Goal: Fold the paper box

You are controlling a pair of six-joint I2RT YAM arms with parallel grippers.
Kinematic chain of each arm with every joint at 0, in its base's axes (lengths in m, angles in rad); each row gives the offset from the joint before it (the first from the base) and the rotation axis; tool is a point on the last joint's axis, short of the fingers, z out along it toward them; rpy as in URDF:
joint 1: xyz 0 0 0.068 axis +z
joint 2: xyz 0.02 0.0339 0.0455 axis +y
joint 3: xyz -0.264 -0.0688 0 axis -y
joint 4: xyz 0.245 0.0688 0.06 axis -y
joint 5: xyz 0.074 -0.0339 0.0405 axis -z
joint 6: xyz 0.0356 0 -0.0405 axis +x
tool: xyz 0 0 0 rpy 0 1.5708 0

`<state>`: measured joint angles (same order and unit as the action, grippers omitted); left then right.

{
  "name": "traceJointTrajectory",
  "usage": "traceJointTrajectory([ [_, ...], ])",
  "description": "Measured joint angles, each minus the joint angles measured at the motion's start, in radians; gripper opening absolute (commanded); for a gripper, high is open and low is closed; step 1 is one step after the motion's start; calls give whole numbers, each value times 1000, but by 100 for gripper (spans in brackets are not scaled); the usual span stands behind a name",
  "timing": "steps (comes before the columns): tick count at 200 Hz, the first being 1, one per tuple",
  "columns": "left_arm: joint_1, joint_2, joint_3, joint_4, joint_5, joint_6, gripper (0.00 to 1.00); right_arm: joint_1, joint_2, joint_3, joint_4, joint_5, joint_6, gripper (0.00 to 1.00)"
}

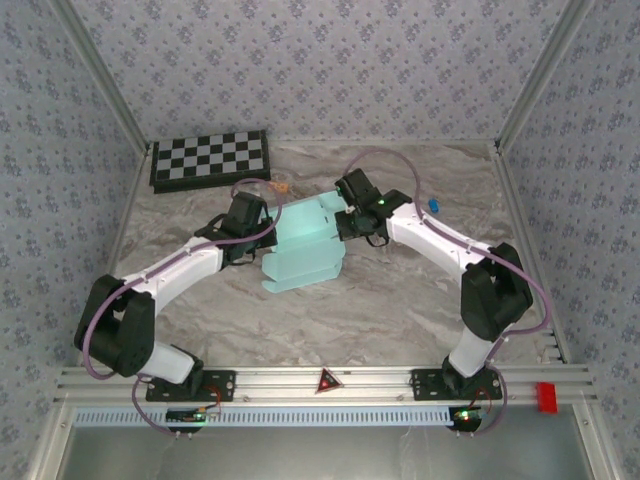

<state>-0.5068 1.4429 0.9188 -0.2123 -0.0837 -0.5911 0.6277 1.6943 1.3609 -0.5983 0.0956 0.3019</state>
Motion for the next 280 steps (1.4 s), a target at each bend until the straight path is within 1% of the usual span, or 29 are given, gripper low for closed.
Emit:
traceJointTrajectory([
  [47, 0, 0, 0, 0, -11, 4, 0, -30, -11, -34, 69, -101, 8, 0],
  [98, 0, 0, 0, 0, -6, 6, 0, -31, -21, -37, 144, -189, 8, 0],
  [180, 0, 0, 0, 32, 35, 16, 0, -31, -21, -37, 186, -294, 16, 0],
  [215, 0, 0, 0, 32, 40, 25, 0, -28, -7, -34, 185, -321, 15, 0],
  [266, 0, 3, 0, 29, 38, 31, 0, -16, 10, -29, 184, -316, 10, 0],
  [280, 0, 3, 0, 29, 38, 31, 0, -13, 7, -29, 183, -301, 2, 3],
])
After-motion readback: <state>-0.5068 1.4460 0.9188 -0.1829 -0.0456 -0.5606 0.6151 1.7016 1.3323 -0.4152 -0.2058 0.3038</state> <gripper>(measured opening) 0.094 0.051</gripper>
